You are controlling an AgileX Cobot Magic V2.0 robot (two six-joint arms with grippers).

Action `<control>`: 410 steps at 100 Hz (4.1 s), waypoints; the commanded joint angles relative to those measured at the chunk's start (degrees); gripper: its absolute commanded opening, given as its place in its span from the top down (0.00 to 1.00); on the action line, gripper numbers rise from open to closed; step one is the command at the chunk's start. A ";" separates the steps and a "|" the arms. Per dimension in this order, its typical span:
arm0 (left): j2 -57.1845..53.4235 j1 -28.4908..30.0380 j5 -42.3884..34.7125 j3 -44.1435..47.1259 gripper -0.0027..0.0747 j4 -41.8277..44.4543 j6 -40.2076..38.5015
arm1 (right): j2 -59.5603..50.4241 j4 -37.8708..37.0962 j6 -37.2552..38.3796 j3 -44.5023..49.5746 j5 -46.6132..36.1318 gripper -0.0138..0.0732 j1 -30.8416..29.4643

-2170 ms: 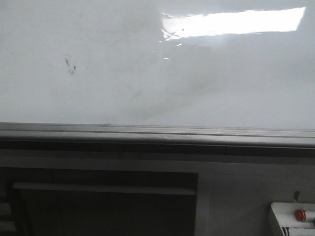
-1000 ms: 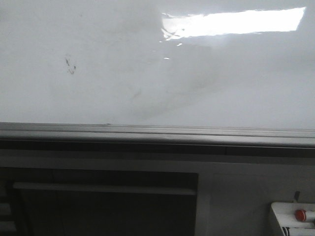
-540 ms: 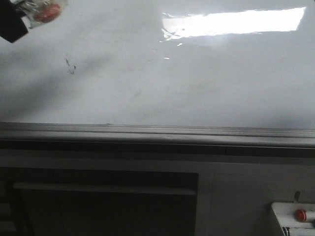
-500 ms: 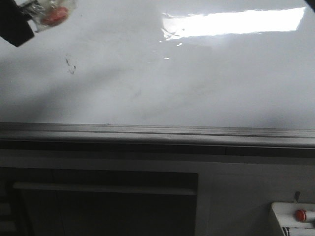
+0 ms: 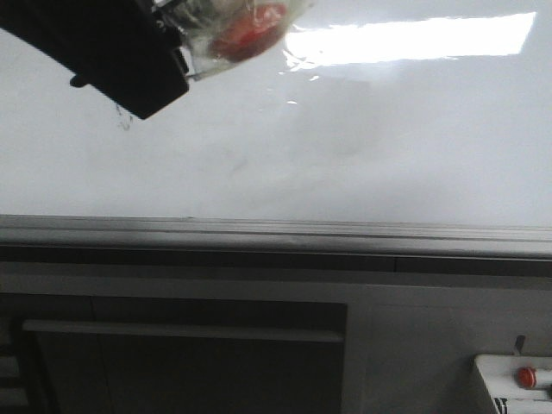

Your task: Write number 2 on whiteboard

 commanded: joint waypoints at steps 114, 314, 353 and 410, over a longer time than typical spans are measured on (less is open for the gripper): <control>-1.46 -0.86 -8.23 -1.89 0.74 -2.92 2.06 | 1.63 6.53 -7.31 -1.92 -3.03 0.76 2.15; -31.16 39.27 -6.89 10.98 0.33 0.19 -21.05 | 16.47 -21.31 33.02 -16.92 -13.73 0.88 -1.87; -31.16 39.27 -7.76 10.98 0.33 1.41 -21.05 | 16.80 -25.85 35.53 -16.74 -8.69 0.88 -4.77; -31.16 39.27 -7.90 10.98 0.33 2.48 -21.05 | 17.70 -26.69 36.37 -12.36 -8.86 0.88 -4.68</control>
